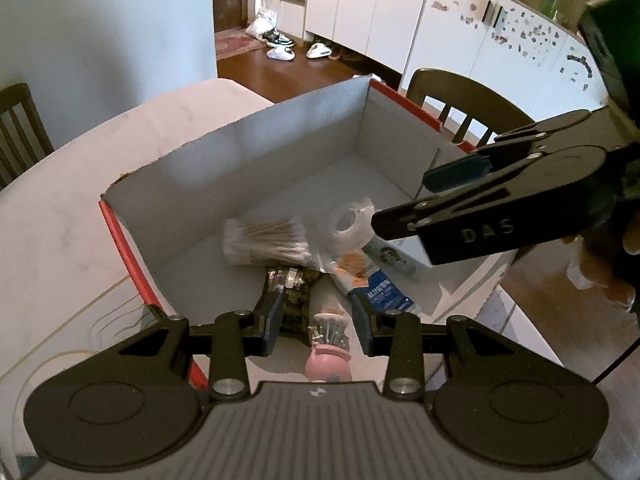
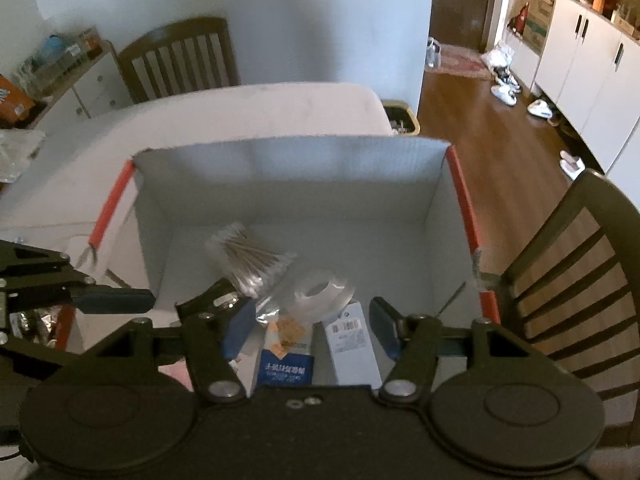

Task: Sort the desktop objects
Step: 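Open right tool to drop the tape roll while left tool lowers the pink toy, then release the pink toy from left tool and withdraw both tools from the box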

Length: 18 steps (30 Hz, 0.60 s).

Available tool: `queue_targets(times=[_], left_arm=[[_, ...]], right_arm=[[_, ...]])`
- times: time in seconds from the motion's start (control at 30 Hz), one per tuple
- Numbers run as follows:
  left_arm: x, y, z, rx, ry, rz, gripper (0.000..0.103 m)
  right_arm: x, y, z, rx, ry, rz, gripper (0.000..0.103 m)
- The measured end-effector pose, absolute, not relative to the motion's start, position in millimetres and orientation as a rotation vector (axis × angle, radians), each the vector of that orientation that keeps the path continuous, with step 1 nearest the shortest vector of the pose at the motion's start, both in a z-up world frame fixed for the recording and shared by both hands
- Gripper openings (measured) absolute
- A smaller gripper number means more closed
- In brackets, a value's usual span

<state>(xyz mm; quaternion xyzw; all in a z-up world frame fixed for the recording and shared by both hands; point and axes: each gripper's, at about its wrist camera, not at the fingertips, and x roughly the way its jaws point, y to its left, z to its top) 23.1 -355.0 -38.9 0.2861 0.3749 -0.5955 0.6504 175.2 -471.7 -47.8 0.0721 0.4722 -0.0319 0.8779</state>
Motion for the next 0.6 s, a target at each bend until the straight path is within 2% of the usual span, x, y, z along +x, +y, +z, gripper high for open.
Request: queue_targets(times=[0.33,0.6], left_arm=[[21.6,-336.9,-24.1,0.594,0.834,-1.375,0.037],[11.9,-314.7,-6.1,0.541,0.792,-1.419,0.047]], right_arm=[[150.5,-460.2,-23.6,0.163,0.907,-0.052,0.063],[127.7,-442.9,-10.8,0.168,0.848,-0.046,0.063]])
